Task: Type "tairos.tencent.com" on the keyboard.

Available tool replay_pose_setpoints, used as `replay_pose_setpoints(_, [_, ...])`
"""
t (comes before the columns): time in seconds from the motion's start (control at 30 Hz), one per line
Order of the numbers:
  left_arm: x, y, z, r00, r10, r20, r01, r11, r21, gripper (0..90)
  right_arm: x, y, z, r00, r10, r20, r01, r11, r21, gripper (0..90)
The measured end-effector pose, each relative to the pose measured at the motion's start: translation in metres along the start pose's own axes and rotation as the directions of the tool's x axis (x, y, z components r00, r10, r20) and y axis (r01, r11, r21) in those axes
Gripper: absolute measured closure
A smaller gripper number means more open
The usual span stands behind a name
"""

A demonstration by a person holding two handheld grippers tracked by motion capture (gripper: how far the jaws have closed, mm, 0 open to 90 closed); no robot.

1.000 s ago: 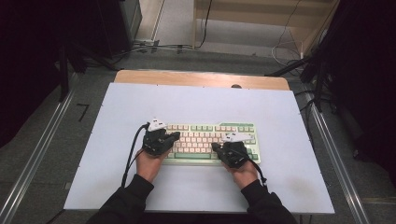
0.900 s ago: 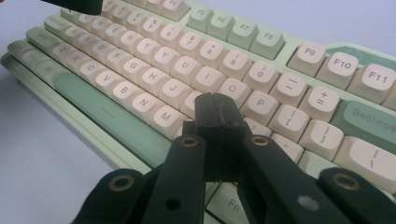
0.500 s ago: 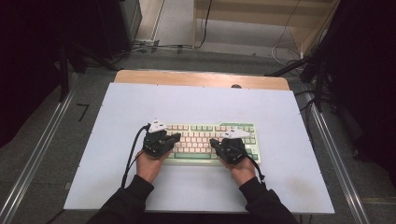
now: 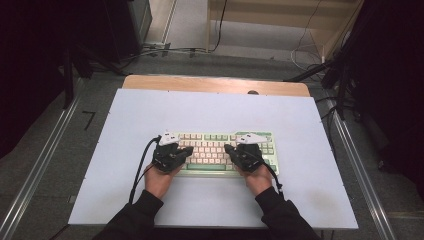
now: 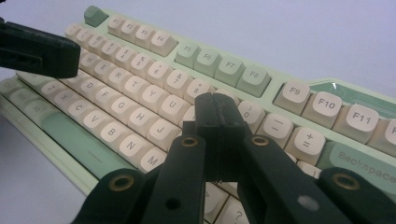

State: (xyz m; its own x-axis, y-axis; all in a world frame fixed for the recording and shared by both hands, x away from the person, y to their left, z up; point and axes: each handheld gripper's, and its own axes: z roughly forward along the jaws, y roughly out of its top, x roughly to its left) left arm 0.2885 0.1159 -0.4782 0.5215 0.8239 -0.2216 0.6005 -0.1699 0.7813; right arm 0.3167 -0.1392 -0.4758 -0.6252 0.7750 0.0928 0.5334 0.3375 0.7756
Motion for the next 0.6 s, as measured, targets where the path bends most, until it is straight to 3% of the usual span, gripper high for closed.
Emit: replay_pose_setpoints(0.6, [-0.0051,-0.0061,0.0025,0.9993,0.031,0.023,-0.032,0.9982,0.05,90.0,-0.0028,0.001,0.0042,0.9999,0.008,0.008,-0.008,1.0,0.0,87.2])
